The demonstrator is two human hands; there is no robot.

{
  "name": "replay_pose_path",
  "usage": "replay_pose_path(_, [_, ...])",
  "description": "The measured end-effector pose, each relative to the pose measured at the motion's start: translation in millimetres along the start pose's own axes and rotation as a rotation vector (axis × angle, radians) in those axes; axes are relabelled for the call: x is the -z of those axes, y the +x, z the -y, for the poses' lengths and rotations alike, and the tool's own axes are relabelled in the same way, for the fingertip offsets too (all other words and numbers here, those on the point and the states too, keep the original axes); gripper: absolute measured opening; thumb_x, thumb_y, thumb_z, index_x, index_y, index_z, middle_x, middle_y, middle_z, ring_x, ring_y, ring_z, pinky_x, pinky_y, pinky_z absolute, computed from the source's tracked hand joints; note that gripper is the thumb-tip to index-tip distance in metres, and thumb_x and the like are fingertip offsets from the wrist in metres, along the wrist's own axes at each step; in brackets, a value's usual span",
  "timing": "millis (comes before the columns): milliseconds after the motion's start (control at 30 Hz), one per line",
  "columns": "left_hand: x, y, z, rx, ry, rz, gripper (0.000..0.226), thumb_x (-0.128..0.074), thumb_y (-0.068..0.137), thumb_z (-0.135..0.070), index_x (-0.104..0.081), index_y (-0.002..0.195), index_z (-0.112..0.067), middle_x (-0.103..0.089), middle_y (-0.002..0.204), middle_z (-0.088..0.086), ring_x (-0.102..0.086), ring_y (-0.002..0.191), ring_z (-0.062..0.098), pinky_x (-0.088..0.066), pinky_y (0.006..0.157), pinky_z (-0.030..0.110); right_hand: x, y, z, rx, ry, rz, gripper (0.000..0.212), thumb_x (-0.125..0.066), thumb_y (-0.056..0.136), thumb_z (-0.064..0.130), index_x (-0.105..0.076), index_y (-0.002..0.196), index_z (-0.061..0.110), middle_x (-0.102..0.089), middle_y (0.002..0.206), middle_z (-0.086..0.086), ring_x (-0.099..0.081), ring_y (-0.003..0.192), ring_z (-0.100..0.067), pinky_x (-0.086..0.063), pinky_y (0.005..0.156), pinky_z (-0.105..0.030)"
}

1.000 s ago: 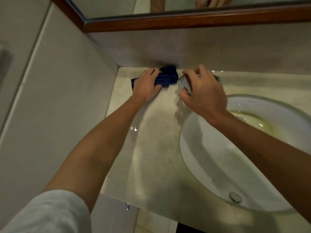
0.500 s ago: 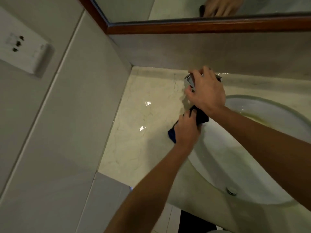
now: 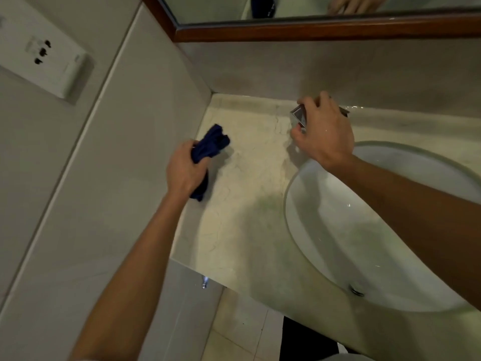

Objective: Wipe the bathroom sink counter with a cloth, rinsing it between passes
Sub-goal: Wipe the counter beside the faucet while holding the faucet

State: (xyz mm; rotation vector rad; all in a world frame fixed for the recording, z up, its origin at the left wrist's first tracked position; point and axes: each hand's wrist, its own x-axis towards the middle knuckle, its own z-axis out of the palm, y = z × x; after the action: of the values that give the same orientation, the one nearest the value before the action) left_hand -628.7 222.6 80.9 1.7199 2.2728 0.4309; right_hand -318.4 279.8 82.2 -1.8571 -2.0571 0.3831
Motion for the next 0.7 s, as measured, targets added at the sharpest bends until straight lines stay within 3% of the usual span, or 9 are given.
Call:
replay_pose_path(200, [-34.5,2.6,55.7,0.075,0.134,0.156,0.019,-0.064,0.092,-0.022,-0.061,0.105,-0.008,-0.065,0.095,0.01,-0.063,0.082,0.027,-0.04,0.063,0.032,-1.7,0.4,-0.8,0.009,0.0,-0.001,0.048,-0.062,0.093,0.035,-0.051,0.135,0.015,-0.051,0.125,-0.015,-0.054,0.116,-0.032,-0.055,0.088,-0.045])
replay_pose_path(267, [-53.5,-10.2,46.9,0.095,0.084,0.117,0.018,-0.06,0.094,-0.024,-0.058,0.102,-0.009,-0.063,0.094,0.009,-0.062,0.08,0.026,-0.04,0.064,0.033,-2.9,0.1,-1.1,0.011,0.001,-0.005,0.048,-0.062,0.093,0.036,-0.051,0.135,0.016,-0.051,0.126,-0.015,-0.054,0.117,-0.032,-0.055,0.089,-0.045])
replay_pose_path(367, [-76.7,-36.2,11.6,0.124,-0.018,0.022,0.023,-0.051,0.093,-0.034,-0.057,0.1,-0.014,-0.063,0.093,0.005,-0.064,0.077,0.023,-0.049,0.063,0.034,-3.7,0.6,-1.2,0.015,-0.007,-0.015,0.048,-0.062,0.093,0.036,-0.051,0.135,0.016,-0.05,0.127,-0.015,-0.054,0.117,-0.032,-0.055,0.089,-0.044])
replay_pose_path(500, [-117.1,-91.1,-62.3,0.146,-0.1,0.069,0.026,-0.06,0.094,-0.032,-0.059,0.112,-0.013,-0.064,0.109,0.008,-0.065,0.086,0.03,-0.054,0.073,0.041,-3.3,-0.3,-1.7,0.008,-0.014,-0.012,0.048,-0.061,0.094,0.036,-0.051,0.135,0.014,-0.05,0.128,-0.016,-0.054,0.117,-0.033,-0.055,0.09,-0.045])
replay_pose_path(633, [-154.5,-146.8,-141.2,0.007,-0.25,0.128,0.019,-0.057,0.091,-0.023,-0.06,0.1,-0.007,-0.063,0.097,0.013,-0.062,0.079,0.031,-0.046,0.065,0.037,-1.6,-1.3,-1.9,0.018,-0.018,-0.008,0.048,-0.061,0.093,0.036,-0.051,0.133,0.014,-0.05,0.128,-0.016,-0.054,0.114,-0.034,-0.054,0.088,-0.046])
replay_pose_path(700, [-156.8,-165.3,-163.3,0.106,-0.383,0.214,0.013,-0.054,0.092,-0.024,-0.055,0.091,-0.011,-0.062,0.088,0.012,-0.057,0.072,0.024,-0.042,0.062,0.033,-0.7,-1.9,-2.4,0.024,-0.011,-0.002,0.047,-0.061,0.093,0.036,-0.051,0.133,0.014,-0.05,0.127,-0.016,-0.053,0.114,-0.034,-0.053,0.088,-0.045])
